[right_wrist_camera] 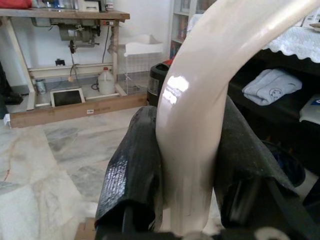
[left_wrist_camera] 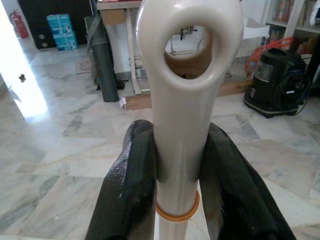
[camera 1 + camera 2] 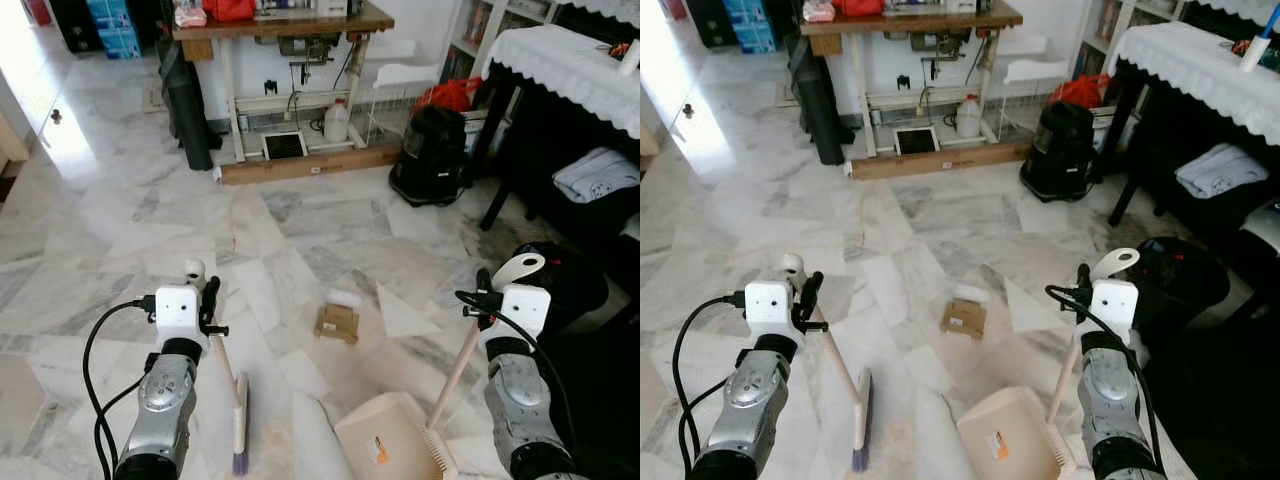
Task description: Sweep floor
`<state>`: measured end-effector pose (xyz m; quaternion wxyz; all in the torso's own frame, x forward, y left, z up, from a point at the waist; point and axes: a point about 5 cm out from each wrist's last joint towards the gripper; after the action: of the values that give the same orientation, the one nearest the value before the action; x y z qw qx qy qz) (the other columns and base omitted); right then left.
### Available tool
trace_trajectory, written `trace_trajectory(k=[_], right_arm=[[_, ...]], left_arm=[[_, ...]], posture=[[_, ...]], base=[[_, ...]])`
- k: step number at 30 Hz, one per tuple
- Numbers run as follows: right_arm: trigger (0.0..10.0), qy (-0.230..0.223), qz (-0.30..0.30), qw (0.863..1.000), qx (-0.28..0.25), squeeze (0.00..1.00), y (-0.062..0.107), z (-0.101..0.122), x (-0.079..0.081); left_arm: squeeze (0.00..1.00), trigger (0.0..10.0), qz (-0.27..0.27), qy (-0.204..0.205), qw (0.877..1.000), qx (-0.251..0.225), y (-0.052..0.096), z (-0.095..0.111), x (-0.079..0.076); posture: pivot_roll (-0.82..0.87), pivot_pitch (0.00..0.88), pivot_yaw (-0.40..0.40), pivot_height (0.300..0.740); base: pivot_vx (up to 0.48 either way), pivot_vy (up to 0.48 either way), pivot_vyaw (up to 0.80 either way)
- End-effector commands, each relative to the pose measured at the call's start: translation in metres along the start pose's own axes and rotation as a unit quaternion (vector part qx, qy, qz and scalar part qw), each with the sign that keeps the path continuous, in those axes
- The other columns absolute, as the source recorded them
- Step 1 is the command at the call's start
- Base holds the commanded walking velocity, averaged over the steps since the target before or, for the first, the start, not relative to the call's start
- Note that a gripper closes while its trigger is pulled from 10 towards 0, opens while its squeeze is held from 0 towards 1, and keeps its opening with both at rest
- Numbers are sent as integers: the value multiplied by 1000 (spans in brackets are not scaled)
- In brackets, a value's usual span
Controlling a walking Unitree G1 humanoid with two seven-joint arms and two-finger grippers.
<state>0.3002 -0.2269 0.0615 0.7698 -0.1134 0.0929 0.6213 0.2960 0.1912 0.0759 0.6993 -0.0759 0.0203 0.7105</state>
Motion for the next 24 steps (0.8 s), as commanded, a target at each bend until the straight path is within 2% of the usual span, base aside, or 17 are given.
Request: trace_trajectory(k=[1, 4, 10, 20, 24], right_arm=[[10000, -1, -4, 1000, -18, 0, -5, 9, -1], [10000, -1, -4, 1000, -18, 0, -5, 9, -1], [10000, -1, -4, 1000, -18, 0, -5, 9, -1], [10000, -1, -5, 1000, -20, 0, -5, 9, -1], [10000, 0, -8, 1000, -22, 0, -5, 10, 0]], left_arm=[[0, 10000, -6, -2, 1000, -15, -5, 7, 0], [0, 10000, -7, -1, 1000, -14, -5, 7, -1], [0, 10000, -5, -1, 1000, -14, -5, 7, 0], [0, 10000, -12, -1, 1000, -19, -5, 9, -2], [0, 10000, -13, -2, 1000, -18, -6, 9, -2]], posture=[[-3, 0, 15, 740], [0, 0, 13, 740], [0, 0, 14, 740], [-1, 0, 16, 740], [0, 0, 18, 740]], base=[[0, 0, -788], [0, 0, -788], [0, 396, -788], [0, 0, -788], [0, 0, -133]])
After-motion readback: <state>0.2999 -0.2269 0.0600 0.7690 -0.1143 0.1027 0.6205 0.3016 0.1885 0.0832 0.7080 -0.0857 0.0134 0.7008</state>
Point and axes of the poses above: a point about 5 cm out from each wrist's last joint towards the gripper, its own y axis pointing back from the gripper into the wrist, its own z axis along the axis of the wrist's last joint, x = y × z, and after that the axes turned 12 degrees about y, right-handed
